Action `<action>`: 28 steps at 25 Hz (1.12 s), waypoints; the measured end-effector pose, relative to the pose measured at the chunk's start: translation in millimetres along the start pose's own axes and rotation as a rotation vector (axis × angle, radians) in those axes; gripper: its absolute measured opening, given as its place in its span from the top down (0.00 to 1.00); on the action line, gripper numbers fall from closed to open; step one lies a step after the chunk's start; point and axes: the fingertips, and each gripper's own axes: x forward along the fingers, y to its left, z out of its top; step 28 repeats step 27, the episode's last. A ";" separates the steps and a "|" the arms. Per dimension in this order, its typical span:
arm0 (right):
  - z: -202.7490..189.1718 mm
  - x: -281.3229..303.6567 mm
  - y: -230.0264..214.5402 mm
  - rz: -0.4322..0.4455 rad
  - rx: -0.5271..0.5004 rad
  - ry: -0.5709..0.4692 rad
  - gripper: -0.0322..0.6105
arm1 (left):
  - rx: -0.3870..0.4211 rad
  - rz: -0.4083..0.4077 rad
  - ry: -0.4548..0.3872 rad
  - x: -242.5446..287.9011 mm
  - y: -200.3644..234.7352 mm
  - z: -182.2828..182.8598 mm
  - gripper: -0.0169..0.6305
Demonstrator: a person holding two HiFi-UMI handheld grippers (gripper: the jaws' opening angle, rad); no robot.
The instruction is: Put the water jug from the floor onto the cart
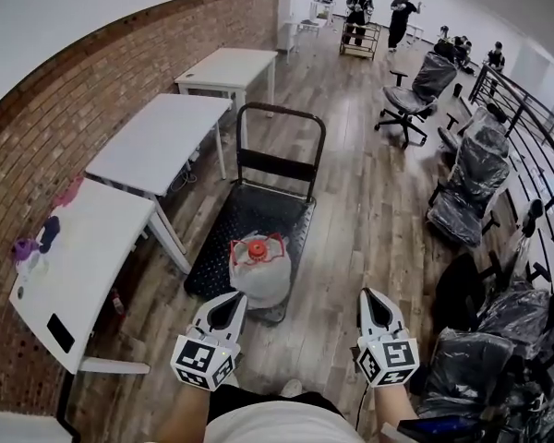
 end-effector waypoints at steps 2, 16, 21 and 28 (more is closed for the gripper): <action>3.9 3.6 11.9 0.002 -0.021 0.001 0.95 | -0.004 -0.003 -0.011 -5.8 7.8 3.0 0.97; 11.7 28.5 108.1 0.006 -0.043 0.013 0.95 | -0.004 -0.008 -0.031 -62.3 85.5 15.8 0.97; 8.0 29.3 116.0 -0.001 -0.043 0.023 0.95 | 0.002 -0.027 -0.021 -65.1 88.8 14.1 0.97; 6.1 28.4 120.1 -0.005 -0.056 0.025 0.95 | -0.008 -0.033 -0.026 -65.2 93.2 12.7 0.97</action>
